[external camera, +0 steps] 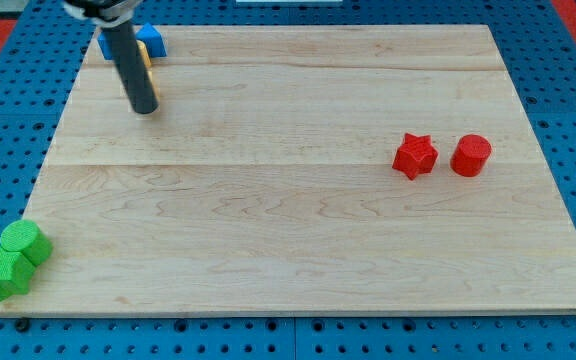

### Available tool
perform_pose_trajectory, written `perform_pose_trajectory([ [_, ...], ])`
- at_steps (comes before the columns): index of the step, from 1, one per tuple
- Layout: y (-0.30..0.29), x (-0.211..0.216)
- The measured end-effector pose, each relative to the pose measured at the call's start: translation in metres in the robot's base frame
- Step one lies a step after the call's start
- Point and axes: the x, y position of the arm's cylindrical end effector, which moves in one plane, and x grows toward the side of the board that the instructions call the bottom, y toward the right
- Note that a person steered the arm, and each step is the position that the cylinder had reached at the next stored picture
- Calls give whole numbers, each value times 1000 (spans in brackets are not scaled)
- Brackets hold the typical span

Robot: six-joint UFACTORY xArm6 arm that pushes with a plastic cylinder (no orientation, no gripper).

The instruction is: Move the green star towards the bottom center

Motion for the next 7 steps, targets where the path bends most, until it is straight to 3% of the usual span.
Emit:
perform_pose_trajectory([
  [1, 0, -48],
  [2, 34, -22],
  [4, 139, 181],
  [5, 143, 280],
  [6, 109, 282],
  [7, 51, 231],
])
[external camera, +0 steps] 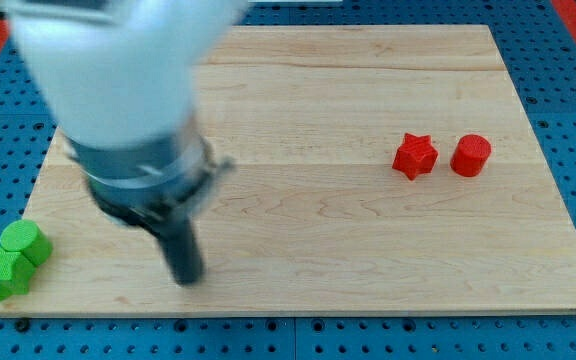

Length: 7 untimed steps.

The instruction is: Move the green star towards the bottom center

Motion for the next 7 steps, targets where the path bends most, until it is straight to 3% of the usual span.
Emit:
perform_pose_trajectory([
  [1, -127, -55],
  [2, -180, -70],
  [3, -180, -62],
  [4, -179, 25],
  [5, -175, 49],
  [7, -145, 49],
])
